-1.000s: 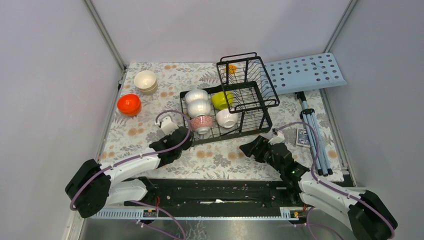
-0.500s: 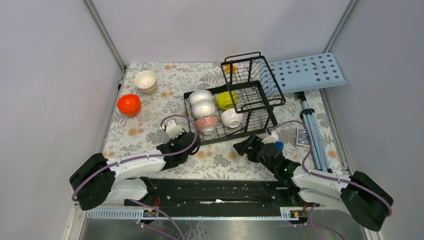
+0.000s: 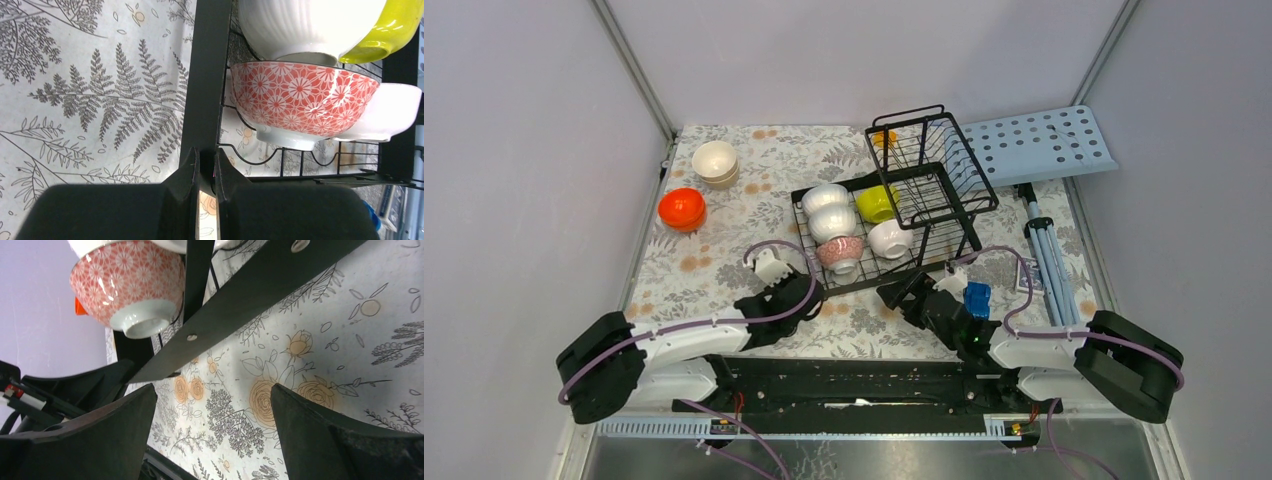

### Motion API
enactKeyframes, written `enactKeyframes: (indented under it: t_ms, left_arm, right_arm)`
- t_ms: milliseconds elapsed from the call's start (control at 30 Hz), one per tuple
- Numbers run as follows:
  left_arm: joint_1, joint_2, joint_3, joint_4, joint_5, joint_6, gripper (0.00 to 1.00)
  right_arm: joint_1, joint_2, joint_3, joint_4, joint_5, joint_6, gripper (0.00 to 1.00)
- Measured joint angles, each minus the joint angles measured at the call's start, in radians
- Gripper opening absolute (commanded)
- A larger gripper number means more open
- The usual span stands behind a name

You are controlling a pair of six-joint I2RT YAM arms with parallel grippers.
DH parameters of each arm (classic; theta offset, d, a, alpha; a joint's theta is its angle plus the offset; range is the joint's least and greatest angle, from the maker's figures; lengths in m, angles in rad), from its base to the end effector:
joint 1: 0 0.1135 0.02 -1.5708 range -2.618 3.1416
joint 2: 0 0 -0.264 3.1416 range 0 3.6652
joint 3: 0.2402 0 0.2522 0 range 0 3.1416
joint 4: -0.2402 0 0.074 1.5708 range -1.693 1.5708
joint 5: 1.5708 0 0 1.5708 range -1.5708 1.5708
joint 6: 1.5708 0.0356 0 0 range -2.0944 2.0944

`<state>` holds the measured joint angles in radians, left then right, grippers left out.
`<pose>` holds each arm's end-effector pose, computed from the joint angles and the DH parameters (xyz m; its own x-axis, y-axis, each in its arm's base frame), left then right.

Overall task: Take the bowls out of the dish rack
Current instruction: Adjust the dish rack at the center of the board.

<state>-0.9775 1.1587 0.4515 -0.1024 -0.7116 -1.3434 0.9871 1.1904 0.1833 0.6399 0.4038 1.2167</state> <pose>0.1362 -0.1604 0.1688 -0.4576 -0.6410 -0.6162 -0.3096 0.7645 -0.5654 0.1237 0.1618 0.1453 -0.5987 0.6585 -0.4559 -0.0104 0.5628 0.8265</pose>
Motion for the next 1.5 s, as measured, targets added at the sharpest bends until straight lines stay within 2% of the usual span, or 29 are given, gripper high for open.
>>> enactKeyframes:
  t_ms: [233,433,633,967,1200,1300,1500]
  left_arm:
    - [-0.033,-0.085,-0.067,0.025,0.026,-0.021,0.00]
    - [-0.082,-0.090,-0.073,0.023,0.005,-0.040,0.00]
    - [-0.135,-0.083,-0.073,0.023,-0.013,-0.066,0.00]
    - [-0.174,-0.092,-0.083,0.024,-0.026,-0.092,0.00]
    - [-0.193,-0.109,-0.102,0.034,-0.039,-0.112,0.00]
    - [-0.196,-0.117,-0.109,0.034,-0.043,-0.121,0.05]
    - [-0.200,-0.145,-0.120,0.016,-0.047,-0.130,0.13]
  right_arm:
    - [0.002,-0.026,0.000,-0.019,0.049,0.006,0.92]
    - [0.002,-0.048,-0.001,-0.029,0.067,0.009,0.90]
    - [0.002,-0.025,0.042,-0.087,0.077,0.014,0.82]
    - [0.002,0.125,0.097,-0.080,0.081,0.069,0.73]
    - [0.002,0.175,0.121,-0.064,0.078,0.103,0.52]
    - [0.002,0.181,0.124,-0.066,0.073,0.118,0.44]
    - [0.002,0.182,0.138,-0.084,0.052,0.112,0.37]
